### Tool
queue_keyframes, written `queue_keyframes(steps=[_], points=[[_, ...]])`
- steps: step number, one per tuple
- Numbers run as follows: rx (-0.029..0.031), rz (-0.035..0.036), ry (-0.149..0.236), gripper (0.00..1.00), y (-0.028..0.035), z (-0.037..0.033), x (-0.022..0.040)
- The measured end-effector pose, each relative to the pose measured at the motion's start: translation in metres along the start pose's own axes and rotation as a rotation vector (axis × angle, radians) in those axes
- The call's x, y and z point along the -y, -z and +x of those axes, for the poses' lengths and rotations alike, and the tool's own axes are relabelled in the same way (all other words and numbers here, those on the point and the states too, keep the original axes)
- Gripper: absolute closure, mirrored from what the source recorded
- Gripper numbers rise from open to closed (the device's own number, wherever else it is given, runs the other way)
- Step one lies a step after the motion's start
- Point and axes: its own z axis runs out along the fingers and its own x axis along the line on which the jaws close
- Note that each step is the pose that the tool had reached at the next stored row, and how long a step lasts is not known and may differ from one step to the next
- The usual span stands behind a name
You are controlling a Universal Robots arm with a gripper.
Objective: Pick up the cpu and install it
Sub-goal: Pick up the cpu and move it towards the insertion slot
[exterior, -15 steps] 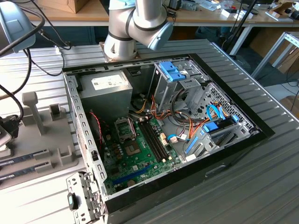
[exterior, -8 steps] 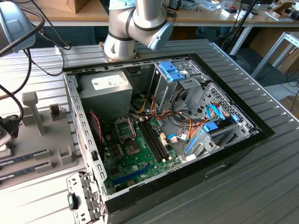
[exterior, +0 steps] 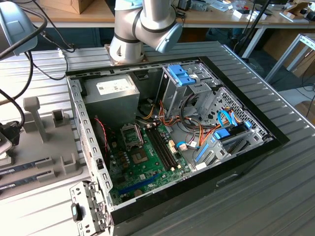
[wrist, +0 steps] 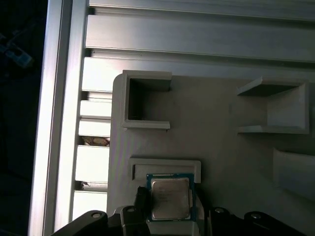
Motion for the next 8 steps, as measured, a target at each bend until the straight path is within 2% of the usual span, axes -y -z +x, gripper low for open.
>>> queue_keyframes(steps=[3, 8], points=[[0.0001, -0.0063, 0.000, 0.53, 0.0055, -0.0001, -0.0003], [0.0003, -0.0121, 0.000, 0.53, 0.0128, -0.0003, -0.0006]])
